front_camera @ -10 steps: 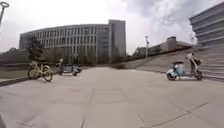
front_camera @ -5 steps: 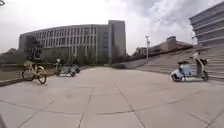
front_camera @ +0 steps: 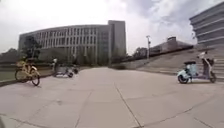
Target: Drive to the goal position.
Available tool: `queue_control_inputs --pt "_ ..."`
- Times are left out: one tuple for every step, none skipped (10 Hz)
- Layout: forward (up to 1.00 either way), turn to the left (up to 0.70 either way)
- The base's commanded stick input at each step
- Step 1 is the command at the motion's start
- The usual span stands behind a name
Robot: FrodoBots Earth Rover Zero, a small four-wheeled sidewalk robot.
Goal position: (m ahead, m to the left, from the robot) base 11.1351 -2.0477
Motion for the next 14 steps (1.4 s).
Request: queue_control_inputs --pt "0.70 0.03" --pt "0.70 0.03" --pt "0.70 0.03" --pt "0.70 0.03" --pt "0.70 0.02" --pt "0.70 0.01" --pt "0.70 0.00" --pt "0.70 0.00" --pt "0.70 -0.24" --pt "0.70 -0.33" --pt "0.70 -0.18" --pt "0.70 0.00" --pt "0.70 0.00" --pt "0.70 0.00"
